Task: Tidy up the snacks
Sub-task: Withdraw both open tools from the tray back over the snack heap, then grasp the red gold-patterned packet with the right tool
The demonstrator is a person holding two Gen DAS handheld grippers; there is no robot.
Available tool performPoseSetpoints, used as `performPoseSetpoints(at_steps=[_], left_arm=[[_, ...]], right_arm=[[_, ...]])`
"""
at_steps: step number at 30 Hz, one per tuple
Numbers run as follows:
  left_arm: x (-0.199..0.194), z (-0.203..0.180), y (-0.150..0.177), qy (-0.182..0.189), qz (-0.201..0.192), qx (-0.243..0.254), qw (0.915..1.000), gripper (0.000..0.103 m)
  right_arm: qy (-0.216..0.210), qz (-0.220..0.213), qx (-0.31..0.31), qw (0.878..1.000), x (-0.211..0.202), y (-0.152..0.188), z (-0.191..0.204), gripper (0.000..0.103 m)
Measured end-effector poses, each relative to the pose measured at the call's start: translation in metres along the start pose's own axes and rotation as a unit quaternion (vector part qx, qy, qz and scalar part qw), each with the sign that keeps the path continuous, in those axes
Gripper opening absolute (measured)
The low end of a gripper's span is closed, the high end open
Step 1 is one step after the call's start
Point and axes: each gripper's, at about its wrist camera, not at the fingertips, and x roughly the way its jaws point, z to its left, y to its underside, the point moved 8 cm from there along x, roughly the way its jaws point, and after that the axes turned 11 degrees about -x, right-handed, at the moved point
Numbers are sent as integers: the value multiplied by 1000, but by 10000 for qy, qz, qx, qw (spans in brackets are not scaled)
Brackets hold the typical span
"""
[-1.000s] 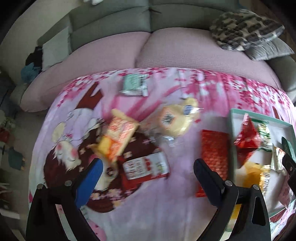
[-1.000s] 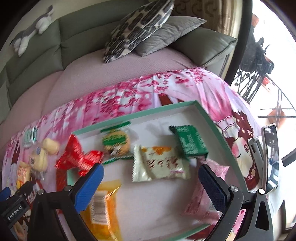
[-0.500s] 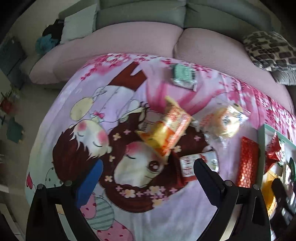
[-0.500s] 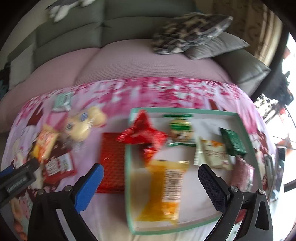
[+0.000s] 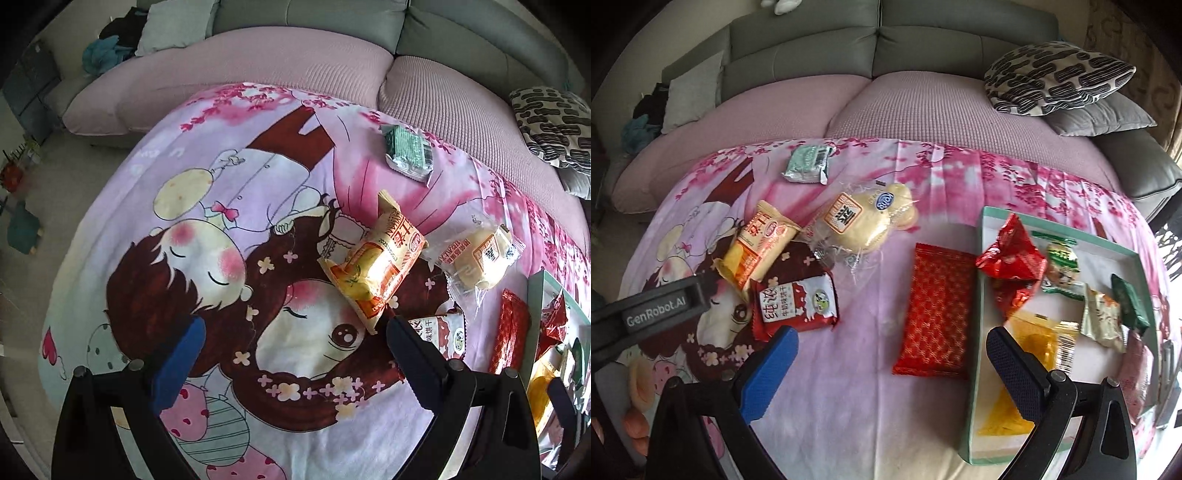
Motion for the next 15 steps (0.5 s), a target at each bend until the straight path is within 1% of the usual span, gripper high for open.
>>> performPoseSetpoints(at_steps=[3, 5, 9, 12, 14, 15], left_arm=[[4, -1, 0, 40, 67, -19, 10000, 98], [5, -4, 0, 48, 92, -10, 9999, 98], [8, -8, 2, 55, 146, 52, 9999, 98], [7, -12, 2, 113, 142, 103, 9998, 98], [5, -13, 3, 148, 139, 119, 9997, 98], [5, -14, 3, 170, 140, 119, 9997, 98]], right_arm=[[-164, 55, 96, 9998, 9, 0, -2, 98], [-289, 80, 203, 9993, 12, 0, -5, 93], [-427, 76, 433, 9981, 16, -2, -16, 90], [-576, 115, 602, 9965, 21, -2, -21, 84], [-657, 187, 735, 9950, 26, -1, -26, 78], [-671, 202, 769, 9946, 28, 0, -28, 77]])
